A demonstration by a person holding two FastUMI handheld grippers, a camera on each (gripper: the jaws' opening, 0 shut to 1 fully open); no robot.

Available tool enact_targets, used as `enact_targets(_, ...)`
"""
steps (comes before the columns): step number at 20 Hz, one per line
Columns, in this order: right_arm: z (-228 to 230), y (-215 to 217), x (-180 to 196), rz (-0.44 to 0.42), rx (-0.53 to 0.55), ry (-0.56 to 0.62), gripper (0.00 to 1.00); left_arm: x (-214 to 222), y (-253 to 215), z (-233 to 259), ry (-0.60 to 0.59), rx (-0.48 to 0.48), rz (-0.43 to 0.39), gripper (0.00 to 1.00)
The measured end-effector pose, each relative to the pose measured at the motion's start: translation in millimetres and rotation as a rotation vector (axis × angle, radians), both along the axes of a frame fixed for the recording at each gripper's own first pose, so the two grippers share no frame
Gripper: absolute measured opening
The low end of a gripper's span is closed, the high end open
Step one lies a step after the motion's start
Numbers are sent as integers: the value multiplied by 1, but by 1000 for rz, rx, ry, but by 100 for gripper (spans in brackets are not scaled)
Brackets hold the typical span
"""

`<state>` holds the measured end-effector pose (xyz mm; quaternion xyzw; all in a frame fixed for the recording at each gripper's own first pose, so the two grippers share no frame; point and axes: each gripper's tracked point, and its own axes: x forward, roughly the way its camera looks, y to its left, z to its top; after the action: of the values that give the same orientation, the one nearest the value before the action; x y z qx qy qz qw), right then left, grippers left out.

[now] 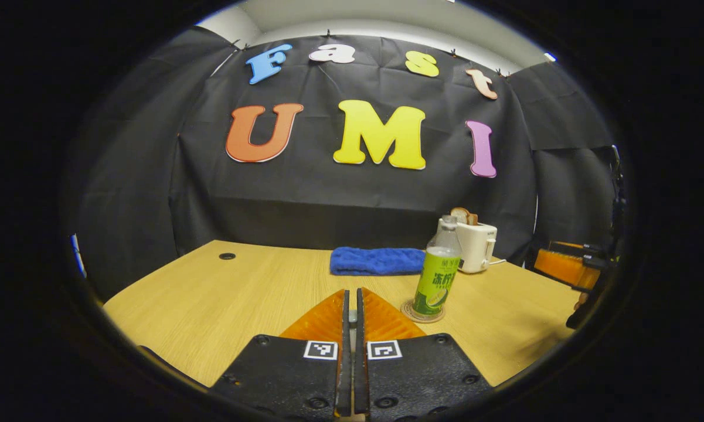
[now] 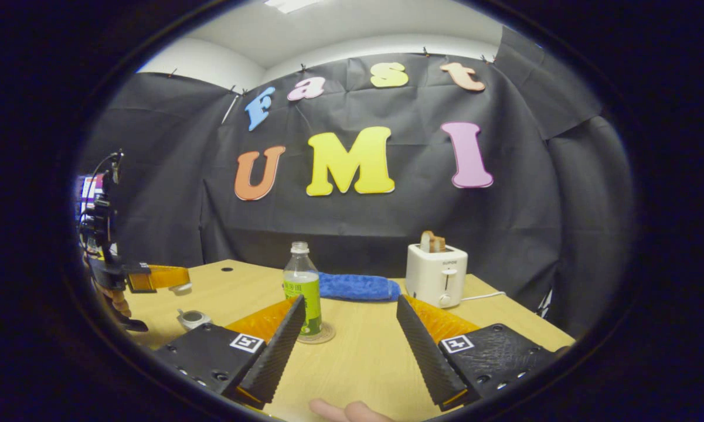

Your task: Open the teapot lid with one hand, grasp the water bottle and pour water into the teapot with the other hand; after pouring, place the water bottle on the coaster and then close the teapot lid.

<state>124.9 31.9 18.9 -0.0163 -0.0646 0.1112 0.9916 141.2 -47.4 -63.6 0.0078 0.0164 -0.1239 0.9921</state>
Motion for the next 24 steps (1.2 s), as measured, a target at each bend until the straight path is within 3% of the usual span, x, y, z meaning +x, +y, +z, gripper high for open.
enact_targets(8,-33,-3,-13,26,-3,33,94,-1,-2,-29,40,37,29,6)
enact_targets(12,-29,-9,-10,14,42,32,94,1,-1,-40,60,41,46,6)
enact_targets(22,-22,-4,-19,25,31,3,94,4,0,-50,47,81,69,8)
enact_targets(24,-24,-5,-19,14,30,11,94,4,-4,-48,57,54,46,19)
